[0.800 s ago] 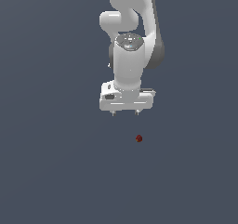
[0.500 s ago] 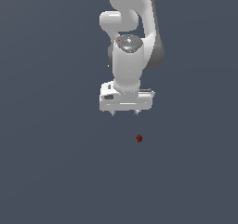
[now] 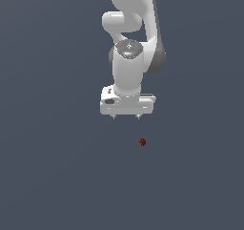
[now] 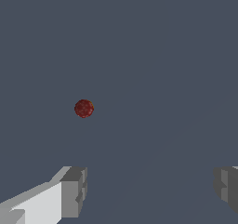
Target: Pick up the object and move it to a goal position.
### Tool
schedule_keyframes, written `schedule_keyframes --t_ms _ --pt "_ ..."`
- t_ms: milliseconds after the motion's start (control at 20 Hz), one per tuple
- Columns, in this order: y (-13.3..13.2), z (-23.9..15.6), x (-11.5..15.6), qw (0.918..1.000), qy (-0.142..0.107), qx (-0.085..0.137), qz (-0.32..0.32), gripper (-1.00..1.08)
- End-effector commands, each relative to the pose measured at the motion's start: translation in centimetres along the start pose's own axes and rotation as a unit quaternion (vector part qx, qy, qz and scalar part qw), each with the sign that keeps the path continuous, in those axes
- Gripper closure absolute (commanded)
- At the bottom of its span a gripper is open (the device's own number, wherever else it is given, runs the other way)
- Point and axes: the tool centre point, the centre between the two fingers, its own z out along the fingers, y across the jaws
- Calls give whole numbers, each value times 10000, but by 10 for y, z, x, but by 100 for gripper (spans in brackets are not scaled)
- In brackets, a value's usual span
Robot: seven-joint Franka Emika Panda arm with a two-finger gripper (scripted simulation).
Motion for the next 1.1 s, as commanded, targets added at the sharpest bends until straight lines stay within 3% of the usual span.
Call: schedule_keyframes --t_ms 0,600,800,1050 --pt "-1 1 0 10000 -1 -2 -54 -92" --pt "-11 15 7 9944 -52 -41 -1051 -92" --pt "-17 24 11 9866 -81 -52 -1629 -92" --pt "-26 35 16 9705 -117 -56 -2409 -92"
